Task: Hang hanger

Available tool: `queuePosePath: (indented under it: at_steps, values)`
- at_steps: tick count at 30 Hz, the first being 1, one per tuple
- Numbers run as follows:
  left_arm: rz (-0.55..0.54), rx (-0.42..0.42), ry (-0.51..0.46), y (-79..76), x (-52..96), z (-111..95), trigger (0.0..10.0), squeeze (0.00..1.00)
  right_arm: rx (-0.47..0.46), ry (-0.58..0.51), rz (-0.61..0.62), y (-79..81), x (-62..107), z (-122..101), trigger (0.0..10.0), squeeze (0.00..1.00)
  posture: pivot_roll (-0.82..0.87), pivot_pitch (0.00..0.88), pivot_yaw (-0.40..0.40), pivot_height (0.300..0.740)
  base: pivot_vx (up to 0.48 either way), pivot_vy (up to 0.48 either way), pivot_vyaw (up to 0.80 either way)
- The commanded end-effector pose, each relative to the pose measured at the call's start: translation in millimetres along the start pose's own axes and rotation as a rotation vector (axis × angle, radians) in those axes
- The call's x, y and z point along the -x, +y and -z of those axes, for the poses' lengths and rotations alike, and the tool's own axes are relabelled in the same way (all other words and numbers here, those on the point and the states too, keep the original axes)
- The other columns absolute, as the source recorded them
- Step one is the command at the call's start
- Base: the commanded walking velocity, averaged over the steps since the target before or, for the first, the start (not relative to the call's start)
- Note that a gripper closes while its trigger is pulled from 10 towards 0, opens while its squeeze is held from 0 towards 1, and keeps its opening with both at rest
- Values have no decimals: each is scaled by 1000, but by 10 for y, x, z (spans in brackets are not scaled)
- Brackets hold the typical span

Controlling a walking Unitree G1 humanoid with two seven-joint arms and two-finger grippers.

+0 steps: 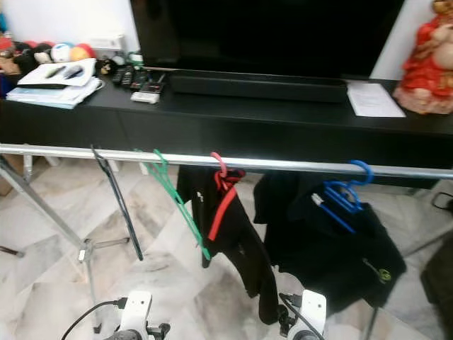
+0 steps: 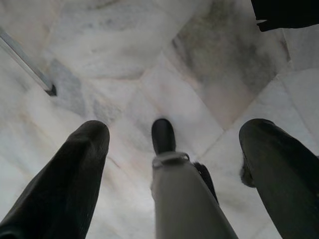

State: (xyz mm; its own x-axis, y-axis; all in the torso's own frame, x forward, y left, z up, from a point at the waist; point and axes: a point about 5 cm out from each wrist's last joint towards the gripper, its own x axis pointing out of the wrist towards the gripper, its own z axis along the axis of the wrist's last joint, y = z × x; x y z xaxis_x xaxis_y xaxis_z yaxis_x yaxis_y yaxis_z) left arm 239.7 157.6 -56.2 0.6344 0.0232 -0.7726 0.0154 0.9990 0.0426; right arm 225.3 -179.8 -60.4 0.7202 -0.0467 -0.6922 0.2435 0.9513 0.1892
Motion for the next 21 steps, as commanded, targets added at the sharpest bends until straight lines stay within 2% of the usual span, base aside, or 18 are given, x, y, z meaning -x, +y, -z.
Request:
queuePosePath:
  at_steps: [1,4,10,13,17,21]
  values:
    - [5,4,34,-35,8,99,10000,0,-9,0,14,-45,5,-1,10000,0,72,151,-28,740,0,-405,0]
    - [1,6,33,-36,9,101,10000,0,-2,-20,4,-17,-8,-54,10000,0,74,153,-28,740,0,-315,0]
    - [-5,15,35,-33,10,110,10000,0,-17,-133,-39,103,-51,-315,10000,0,69,160,-28,740,0,0,0]
    - [-2,16,38,-35,11,117,10000,0,-15,-246,-83,221,-73,-594,10000,0,65,163,-29,740,0,0,0]
    - [-2,17,39,-35,11,119,10000,0,-34,-334,-116,308,-70,-798,10000,0,67,166,-30,740,0,0,0]
    - [-4,19,38,-36,11,121,10000,0,-29,-502,-128,391,-21,-1141,10000,0,67,169,-31,740,0,0,0]
